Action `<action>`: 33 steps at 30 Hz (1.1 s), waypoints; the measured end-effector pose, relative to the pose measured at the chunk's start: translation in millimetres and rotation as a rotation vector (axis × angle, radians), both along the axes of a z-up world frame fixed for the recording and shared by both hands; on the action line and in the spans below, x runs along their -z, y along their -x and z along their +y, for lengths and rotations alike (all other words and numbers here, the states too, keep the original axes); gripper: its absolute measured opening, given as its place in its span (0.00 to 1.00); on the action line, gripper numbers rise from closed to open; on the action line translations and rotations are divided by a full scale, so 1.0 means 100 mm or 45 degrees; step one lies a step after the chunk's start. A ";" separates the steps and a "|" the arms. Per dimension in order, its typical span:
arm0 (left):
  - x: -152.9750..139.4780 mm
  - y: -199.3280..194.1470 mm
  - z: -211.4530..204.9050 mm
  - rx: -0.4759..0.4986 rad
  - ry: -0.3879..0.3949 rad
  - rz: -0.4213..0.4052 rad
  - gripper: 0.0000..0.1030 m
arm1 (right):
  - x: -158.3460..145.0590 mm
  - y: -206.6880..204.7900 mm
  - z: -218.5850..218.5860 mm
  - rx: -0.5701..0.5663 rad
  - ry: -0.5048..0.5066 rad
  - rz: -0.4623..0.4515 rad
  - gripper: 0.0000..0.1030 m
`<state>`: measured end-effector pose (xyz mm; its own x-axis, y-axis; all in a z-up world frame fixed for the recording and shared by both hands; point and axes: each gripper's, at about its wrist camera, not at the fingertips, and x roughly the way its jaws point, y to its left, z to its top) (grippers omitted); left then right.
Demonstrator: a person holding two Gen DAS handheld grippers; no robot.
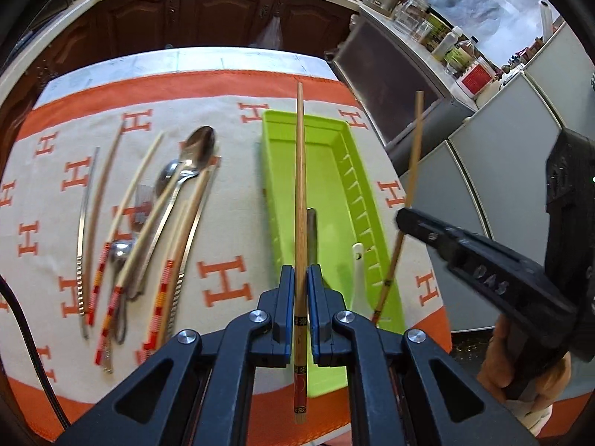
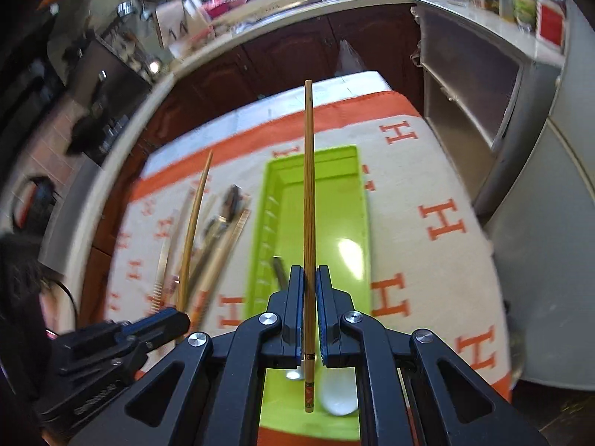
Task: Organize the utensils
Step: 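Lower both chopsticks into the green tray and open both tools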
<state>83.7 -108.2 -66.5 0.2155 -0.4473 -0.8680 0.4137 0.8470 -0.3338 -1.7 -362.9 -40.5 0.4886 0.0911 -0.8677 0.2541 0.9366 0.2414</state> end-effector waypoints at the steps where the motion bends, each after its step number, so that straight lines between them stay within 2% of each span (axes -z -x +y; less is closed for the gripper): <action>1: 0.06 -0.02 -0.07 0.003 0.007 0.024 0.05 | 0.08 -0.05 -0.01 -0.010 -0.010 0.029 0.06; 8: 0.40 -0.10 -0.23 -0.010 -0.016 0.115 0.05 | 0.53 -0.41 -0.07 -0.024 -0.103 0.150 0.06; 10: 0.44 -0.12 -0.25 -0.008 -0.011 0.120 0.06 | 0.59 -0.46 -0.11 0.001 -0.141 0.142 0.11; 12: 0.43 -0.12 -0.24 -0.012 0.000 0.116 0.18 | 0.60 -0.45 -0.19 0.058 -0.136 0.122 0.19; 17: 0.35 -0.06 -0.17 -0.006 -0.003 0.081 0.22 | 0.43 -0.33 -0.27 0.123 -0.151 0.053 0.21; 20: 0.29 0.02 -0.08 0.003 -0.043 0.029 0.28 | 0.35 -0.24 -0.24 0.120 -0.135 0.032 0.21; 23: 0.22 0.11 0.04 -0.008 -0.091 -0.046 0.44 | 0.32 -0.15 -0.15 0.107 -0.119 0.026 0.21; 29: 0.04 0.19 0.30 -0.051 -0.151 -0.181 0.47 | 0.28 0.05 0.08 0.034 -0.078 0.020 0.21; 33: -0.05 0.28 0.47 -0.094 -0.183 -0.278 0.61 | 0.25 0.14 0.22 0.007 -0.045 0.006 0.21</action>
<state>55.6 -60.7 -61.1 0.4324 -0.2988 -0.8507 0.3978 0.9099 -0.1174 -16.0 -340.9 -65.9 0.4851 0.1187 -0.8663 0.2607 0.9261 0.2729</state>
